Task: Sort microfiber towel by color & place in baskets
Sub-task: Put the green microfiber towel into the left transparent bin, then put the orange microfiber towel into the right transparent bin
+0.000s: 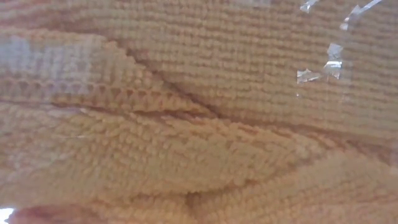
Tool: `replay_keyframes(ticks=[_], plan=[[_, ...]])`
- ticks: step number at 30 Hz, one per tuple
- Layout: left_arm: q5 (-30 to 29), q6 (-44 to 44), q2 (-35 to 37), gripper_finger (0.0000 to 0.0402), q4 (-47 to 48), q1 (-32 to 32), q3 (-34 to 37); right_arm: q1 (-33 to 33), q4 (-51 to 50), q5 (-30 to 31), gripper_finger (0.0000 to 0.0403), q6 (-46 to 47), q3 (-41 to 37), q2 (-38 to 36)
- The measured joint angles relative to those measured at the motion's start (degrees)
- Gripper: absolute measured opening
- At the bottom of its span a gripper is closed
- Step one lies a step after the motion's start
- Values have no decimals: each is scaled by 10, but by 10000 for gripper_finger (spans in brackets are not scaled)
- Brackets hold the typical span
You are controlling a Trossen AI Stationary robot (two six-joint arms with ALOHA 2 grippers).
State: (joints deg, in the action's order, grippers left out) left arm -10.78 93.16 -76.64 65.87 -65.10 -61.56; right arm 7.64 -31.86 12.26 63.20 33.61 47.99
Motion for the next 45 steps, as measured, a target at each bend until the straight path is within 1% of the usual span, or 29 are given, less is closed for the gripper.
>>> replay_keyframes(ticks=[3, 9, 14, 18, 27, 30, 32, 36, 41, 45], plan=[[42, 5, 0, 273, -1, 5, 0, 0, 0, 12, 0, 4, 0, 0], [79, 18, 5, 273, 10, 12, -8, 0, 0, 26, 0, 8, 0, 0], [80, 22, 5, 273, 63, 18, -64, 0, 0, 26, 0, -3, 0, 0], [62, 29, 5, 273, 108, 21, -113, 0, -2, 26, 0, -7, 0, 0], [72, 38, -27, 273, 194, 40, -179, 0, -5, 23, 0, -45, 0, 0], [54, 44, -38, 273, 236, 51, -214, 0, -5, 23, 0, -64, 0, 0], [23, 49, -41, 273, 241, 63, -232, 0, -5, 23, 0, -76, 0, 0], [-39, 23, -39, 273, 242, 97, -237, 0, -5, 23, 0, -95, 0, 0], [-104, 7, -45, 273, 241, 172, -236, 0, -5, 23, 0, -130, 0, 0], [-108, 11, -45, 273, 238, 248, -236, 0, -4, 23, 0, -138, 0, 0]])
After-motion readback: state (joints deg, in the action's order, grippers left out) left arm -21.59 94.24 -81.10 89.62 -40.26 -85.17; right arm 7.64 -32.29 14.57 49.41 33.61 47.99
